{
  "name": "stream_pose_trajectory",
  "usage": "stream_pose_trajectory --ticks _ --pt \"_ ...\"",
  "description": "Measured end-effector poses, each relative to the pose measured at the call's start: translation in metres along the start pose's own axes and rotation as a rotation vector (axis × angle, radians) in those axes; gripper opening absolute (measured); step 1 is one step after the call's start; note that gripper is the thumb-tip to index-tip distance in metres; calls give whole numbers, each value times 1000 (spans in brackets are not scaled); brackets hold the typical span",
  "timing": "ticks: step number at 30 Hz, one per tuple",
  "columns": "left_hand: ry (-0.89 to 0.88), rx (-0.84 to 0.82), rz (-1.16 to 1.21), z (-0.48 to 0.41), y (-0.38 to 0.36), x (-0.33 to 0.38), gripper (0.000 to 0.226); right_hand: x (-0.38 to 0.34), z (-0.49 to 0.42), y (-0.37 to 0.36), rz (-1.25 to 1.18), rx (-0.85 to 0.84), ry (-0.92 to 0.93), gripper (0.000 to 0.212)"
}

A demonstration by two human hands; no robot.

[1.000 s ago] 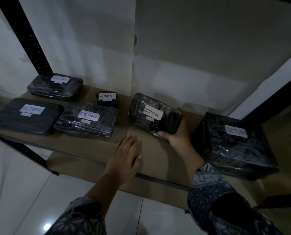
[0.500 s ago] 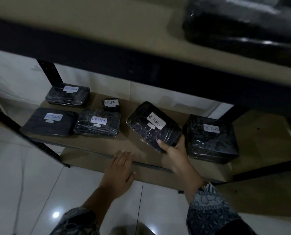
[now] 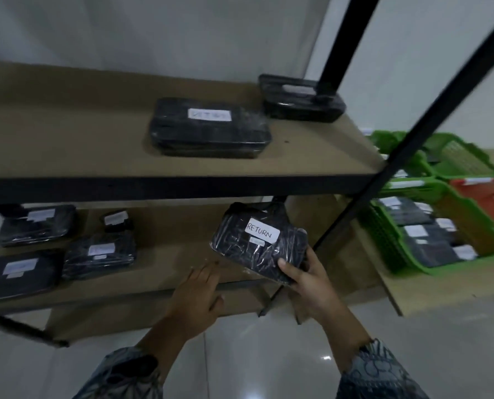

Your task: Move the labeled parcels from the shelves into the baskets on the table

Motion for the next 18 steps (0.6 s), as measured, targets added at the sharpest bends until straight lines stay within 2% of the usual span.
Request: stream_pose_trajectory --ticks 4,9,14,18 --pt "-76 -6 -23 -26 -8 66 60 -17 28 81 -34 69 38 65" --pt "-111 -30 -34 -56 -36 146 59 -31 57 184 -48 142 56 79" --pt "-219 -50 -44 -98 -71 231 58 -49 71 281 -63 235 94 57" --pt "-258 -20 -8 -141 -90 294 61 -71 76 349 -103 327 146 51"
Point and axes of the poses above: each hand's wrist, its own z-axis away from the middle knuckle, its own y-axis out of the back of the hand, x = y × z, the point moved 9 cm from there along -z, towards the middle knuckle, and after that the axes turned 7 degrees about z, right-handed, at the moved point
